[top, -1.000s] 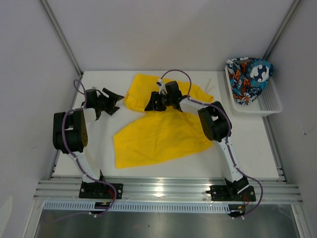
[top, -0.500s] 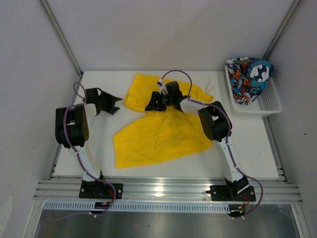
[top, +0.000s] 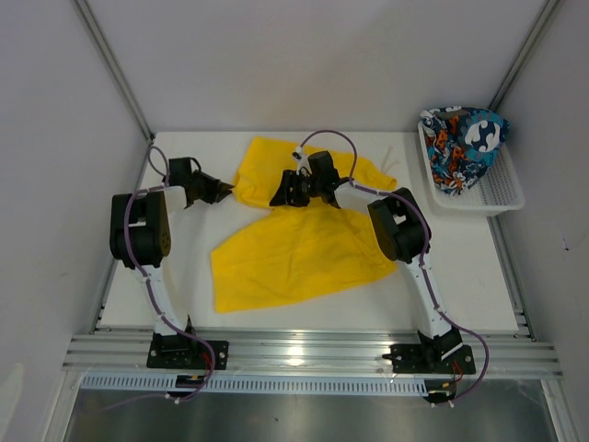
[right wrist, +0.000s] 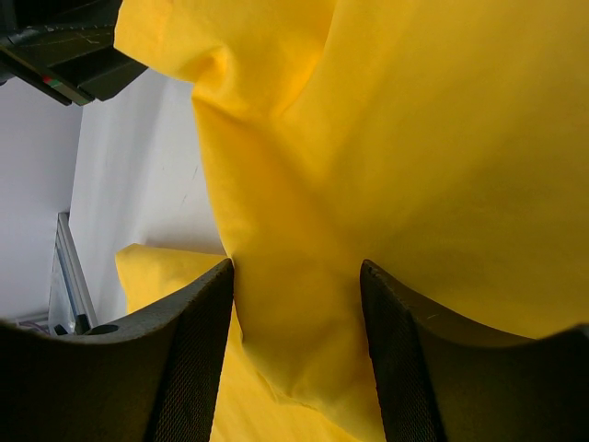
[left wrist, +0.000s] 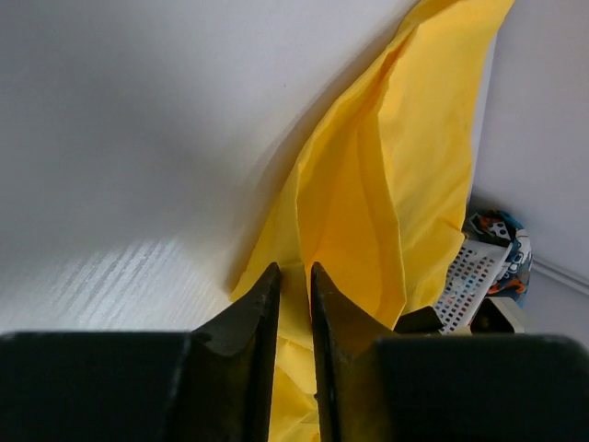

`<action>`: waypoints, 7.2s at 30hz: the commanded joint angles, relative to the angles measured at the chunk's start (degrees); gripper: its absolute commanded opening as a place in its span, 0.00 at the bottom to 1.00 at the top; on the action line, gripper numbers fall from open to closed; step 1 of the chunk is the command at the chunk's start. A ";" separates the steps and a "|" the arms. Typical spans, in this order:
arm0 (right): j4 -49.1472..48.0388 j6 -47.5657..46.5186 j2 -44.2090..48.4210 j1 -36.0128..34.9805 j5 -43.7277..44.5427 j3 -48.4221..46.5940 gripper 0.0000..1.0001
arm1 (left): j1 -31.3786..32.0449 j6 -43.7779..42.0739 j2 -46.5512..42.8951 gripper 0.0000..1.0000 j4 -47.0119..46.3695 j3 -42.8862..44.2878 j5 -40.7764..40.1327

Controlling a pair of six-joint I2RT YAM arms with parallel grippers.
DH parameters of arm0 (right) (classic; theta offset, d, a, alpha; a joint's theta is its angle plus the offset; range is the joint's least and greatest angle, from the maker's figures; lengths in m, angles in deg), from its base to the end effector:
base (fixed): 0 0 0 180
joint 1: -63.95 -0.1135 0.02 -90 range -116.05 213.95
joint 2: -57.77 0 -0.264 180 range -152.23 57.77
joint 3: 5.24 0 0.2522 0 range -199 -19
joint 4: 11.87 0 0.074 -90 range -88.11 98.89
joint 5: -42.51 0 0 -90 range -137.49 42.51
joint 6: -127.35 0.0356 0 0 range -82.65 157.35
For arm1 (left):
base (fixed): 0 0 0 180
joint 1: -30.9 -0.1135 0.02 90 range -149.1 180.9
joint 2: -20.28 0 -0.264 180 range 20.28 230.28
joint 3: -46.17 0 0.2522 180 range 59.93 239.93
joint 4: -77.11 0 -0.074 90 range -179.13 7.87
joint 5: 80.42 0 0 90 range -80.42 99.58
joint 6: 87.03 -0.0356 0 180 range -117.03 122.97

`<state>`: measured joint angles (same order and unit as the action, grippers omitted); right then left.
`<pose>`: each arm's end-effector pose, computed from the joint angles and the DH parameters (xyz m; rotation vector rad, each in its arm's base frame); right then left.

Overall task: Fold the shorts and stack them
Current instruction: Flatten the shorts out, then fold the shorts

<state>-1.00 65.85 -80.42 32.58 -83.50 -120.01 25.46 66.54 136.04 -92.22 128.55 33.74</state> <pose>0.4443 0.2954 0.1313 -0.4507 2.2803 1.2494 0.4213 0.0255 0.1385 -1.2115 2.1571 -0.9684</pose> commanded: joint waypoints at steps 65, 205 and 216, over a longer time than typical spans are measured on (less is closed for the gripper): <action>9.23 -2.21 1.78 -1.50 3.23 -2.87 0.63 | 0.07 -12.24 -3.35 0.00 8.01 2.05 -3.07; 1.58 37.52 51.97 14.68 53.24 60.67 0.03 | 18.96 -0.74 -66.81 0.86 36.68 -45.41 -19.94; -0.53 38.31 54.60 14.15 53.94 63.04 0.03 | 19.32 1.20 -54.08 0.61 31.32 -43.83 -23.46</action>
<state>0.33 103.22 -28.18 47.13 -32.25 -57.33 44.33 67.11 78.14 -58.76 84.44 12.65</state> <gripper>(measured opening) 0.130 0.700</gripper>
